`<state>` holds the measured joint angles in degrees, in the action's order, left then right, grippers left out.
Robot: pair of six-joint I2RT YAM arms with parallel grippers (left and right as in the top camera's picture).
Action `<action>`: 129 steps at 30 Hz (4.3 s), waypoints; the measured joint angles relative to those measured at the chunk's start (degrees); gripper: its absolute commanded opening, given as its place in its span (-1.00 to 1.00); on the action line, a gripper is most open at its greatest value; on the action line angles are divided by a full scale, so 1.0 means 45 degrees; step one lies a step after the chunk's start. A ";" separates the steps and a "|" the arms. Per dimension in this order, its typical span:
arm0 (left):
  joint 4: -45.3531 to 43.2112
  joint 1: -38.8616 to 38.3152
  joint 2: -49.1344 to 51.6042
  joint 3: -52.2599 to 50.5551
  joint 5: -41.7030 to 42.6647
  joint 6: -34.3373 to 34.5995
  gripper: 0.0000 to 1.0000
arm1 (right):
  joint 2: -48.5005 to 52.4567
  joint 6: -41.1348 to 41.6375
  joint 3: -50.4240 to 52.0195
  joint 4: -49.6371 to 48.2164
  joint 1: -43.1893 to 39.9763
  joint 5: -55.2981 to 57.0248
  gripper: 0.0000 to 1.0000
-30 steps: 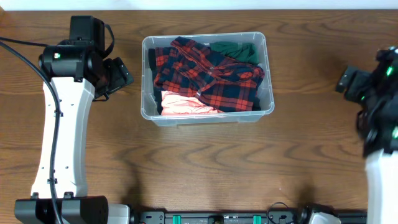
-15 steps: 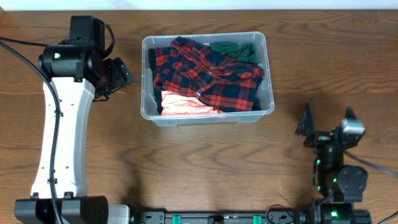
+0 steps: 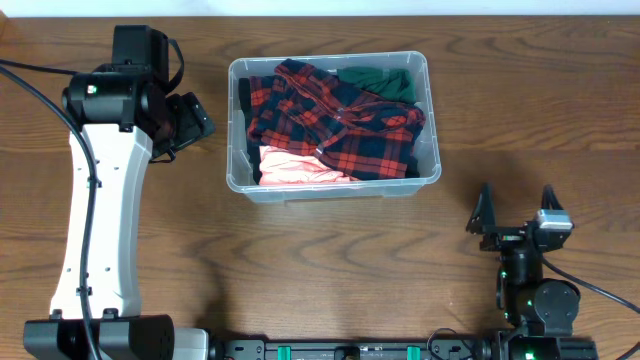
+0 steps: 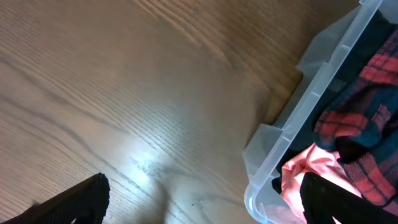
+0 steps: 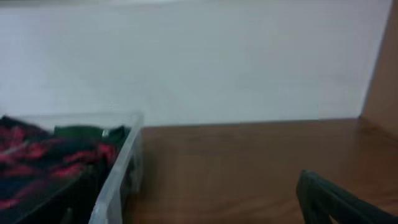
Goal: Pack container
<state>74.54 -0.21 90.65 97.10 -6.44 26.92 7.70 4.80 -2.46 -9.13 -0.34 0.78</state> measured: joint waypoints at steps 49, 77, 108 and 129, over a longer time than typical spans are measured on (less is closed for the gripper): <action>-0.0005 0.0000 0.0000 0.0000 0.0000 0.0000 0.96 | -0.1559 -0.1865 0.0447 0.2900 -0.0005 -0.0559 0.99; -0.0714 0.0044 -0.1088 -0.2603 -0.0126 0.0000 0.96 | -0.1559 -0.1870 0.0447 0.2895 -0.0005 -0.0559 0.99; -1.5008 0.0049 -1.3998 -1.9778 -0.0248 0.0301 0.96 | -0.1559 -0.1870 0.0447 0.2900 -0.0005 -0.0563 0.99; -1.5645 0.0049 -1.6849 -2.0973 -0.0243 0.0301 0.96 | -0.1559 -0.1870 0.0447 0.2900 -0.0005 -0.0563 0.99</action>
<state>4.14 0.01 14.83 2.72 -7.53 28.27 0.69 -3.62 -0.45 3.92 -0.36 -1.76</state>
